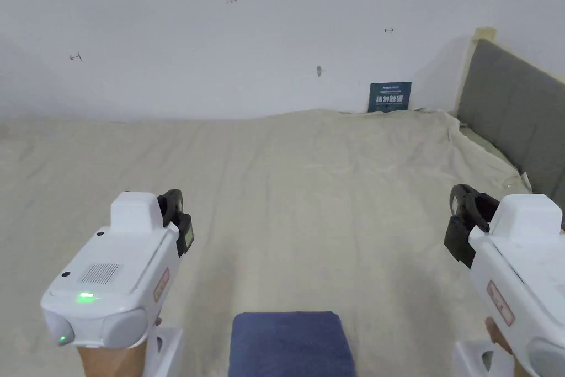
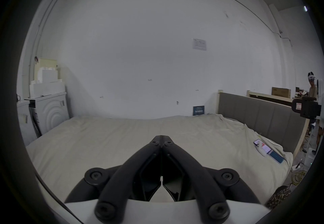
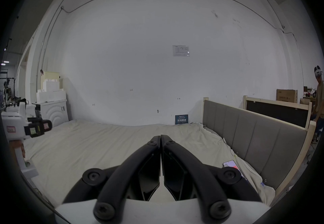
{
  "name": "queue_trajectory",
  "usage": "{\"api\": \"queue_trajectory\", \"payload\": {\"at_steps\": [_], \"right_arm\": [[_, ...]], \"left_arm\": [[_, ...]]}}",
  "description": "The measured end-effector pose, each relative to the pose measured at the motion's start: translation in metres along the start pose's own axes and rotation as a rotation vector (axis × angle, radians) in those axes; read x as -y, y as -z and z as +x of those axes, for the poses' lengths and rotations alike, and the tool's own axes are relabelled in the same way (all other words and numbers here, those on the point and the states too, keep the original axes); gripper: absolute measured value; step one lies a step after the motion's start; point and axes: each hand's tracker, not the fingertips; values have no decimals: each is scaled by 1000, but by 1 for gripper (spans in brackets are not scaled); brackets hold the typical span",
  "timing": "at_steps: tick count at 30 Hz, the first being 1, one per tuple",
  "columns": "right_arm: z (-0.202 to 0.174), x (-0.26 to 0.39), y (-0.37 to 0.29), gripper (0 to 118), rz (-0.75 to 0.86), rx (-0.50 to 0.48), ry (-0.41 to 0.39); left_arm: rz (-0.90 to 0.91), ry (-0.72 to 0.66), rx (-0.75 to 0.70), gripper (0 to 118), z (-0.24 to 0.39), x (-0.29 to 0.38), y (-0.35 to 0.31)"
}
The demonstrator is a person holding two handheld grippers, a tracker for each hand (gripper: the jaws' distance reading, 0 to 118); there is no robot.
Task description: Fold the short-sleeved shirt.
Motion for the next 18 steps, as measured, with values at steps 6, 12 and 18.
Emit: {"api": "queue_trajectory", "payload": {"at_steps": [6, 12, 18], "right_arm": [[-30, 9, 10, 0, 20, -8, -42], [-51, 11, 6, 0, 21, -33, -51], [-53, 8, 7, 0, 23, -44, -40]], "left_arm": [[5, -26, -78, 0, -31, 6, -19], [-1, -39, -111, 0, -44, 12, -27], [0, -53, -108, 0, -46, 11, -28]]}}
